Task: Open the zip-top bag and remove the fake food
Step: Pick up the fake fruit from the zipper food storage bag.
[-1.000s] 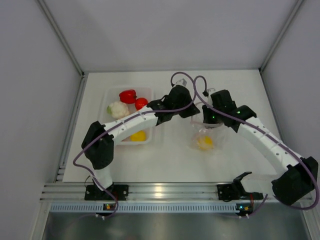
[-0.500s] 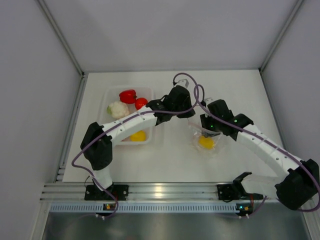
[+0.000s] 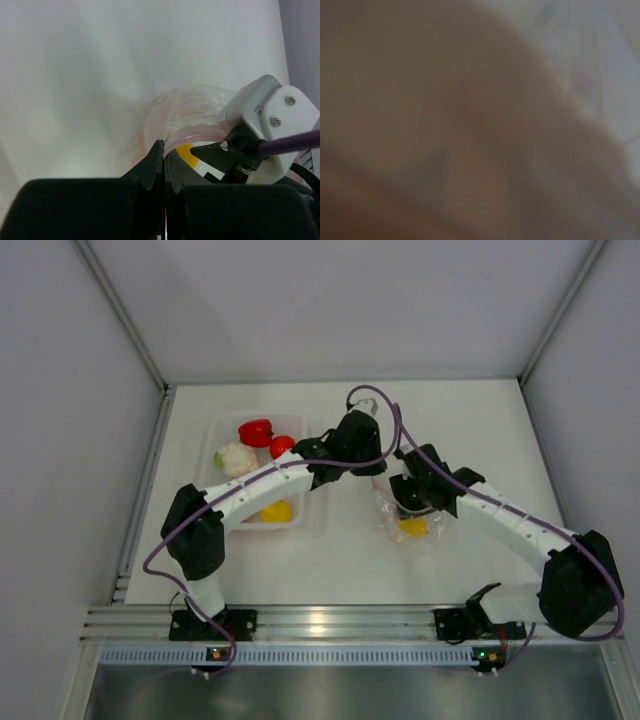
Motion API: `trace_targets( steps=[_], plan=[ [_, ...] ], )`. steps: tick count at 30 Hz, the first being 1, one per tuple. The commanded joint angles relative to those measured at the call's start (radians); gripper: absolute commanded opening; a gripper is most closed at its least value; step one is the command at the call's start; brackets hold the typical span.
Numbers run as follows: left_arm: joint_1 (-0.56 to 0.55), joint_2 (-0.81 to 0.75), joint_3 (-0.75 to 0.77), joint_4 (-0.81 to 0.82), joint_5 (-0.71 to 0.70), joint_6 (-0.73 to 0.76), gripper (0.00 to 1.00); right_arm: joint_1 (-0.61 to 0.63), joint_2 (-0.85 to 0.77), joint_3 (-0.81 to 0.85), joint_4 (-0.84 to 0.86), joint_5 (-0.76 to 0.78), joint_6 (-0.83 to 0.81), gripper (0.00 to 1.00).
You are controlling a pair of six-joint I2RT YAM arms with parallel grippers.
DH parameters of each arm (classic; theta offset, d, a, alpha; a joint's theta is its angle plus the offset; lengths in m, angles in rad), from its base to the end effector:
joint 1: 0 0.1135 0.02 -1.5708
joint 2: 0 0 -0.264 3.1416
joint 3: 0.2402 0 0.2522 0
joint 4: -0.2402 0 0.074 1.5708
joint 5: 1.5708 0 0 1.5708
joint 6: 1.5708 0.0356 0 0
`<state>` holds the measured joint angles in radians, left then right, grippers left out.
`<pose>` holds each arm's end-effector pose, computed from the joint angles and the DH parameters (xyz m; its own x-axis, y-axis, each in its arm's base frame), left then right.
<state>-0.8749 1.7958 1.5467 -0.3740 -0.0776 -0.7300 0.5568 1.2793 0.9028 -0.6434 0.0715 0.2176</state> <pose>0.2714 -0.3206 0.3047 -0.7621 -0.1247 -0.6353 0.2906 0.8109 -0.5078 0.2147 0.1307 0.2388 -0.8132 -0.2526 -0.5243 -0.3275 0.9433 0.0536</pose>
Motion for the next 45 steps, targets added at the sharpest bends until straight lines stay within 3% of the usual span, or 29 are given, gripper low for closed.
trace_targets(
  steps=[1,9,18,29,33,35,37,45],
  plan=[
    [-0.001,-0.042,0.024,0.006,-0.036,0.053,0.00,0.018,0.060,-0.019,0.008,0.036,-0.003,0.49],
    [-0.001,-0.027,0.029,-0.029,-0.094,0.084,0.00,0.018,0.086,-0.033,0.011,0.044,0.012,0.48],
    [-0.001,-0.006,0.053,-0.089,-0.220,0.141,0.00,0.020,0.020,-0.016,-0.044,-0.047,-0.021,0.56],
    [-0.006,0.019,0.089,-0.095,-0.349,0.230,0.00,0.103,0.209,0.065,-0.140,0.056,-0.014,0.61],
    [-0.004,0.016,0.099,-0.114,-0.413,0.257,0.00,0.121,0.239,0.073,-0.136,0.050,-0.012,0.62],
    [-0.004,0.013,0.099,-0.118,-0.430,0.265,0.00,0.129,0.261,0.073,-0.134,0.019,-0.023,0.67],
    [-0.004,0.011,0.101,-0.123,-0.445,0.276,0.00,0.141,0.270,0.073,-0.127,-0.007,-0.040,0.73],
    [-0.003,0.014,0.102,-0.126,-0.462,0.322,0.00,0.147,0.210,0.130,-0.154,-0.053,-0.067,0.73]
  ],
)
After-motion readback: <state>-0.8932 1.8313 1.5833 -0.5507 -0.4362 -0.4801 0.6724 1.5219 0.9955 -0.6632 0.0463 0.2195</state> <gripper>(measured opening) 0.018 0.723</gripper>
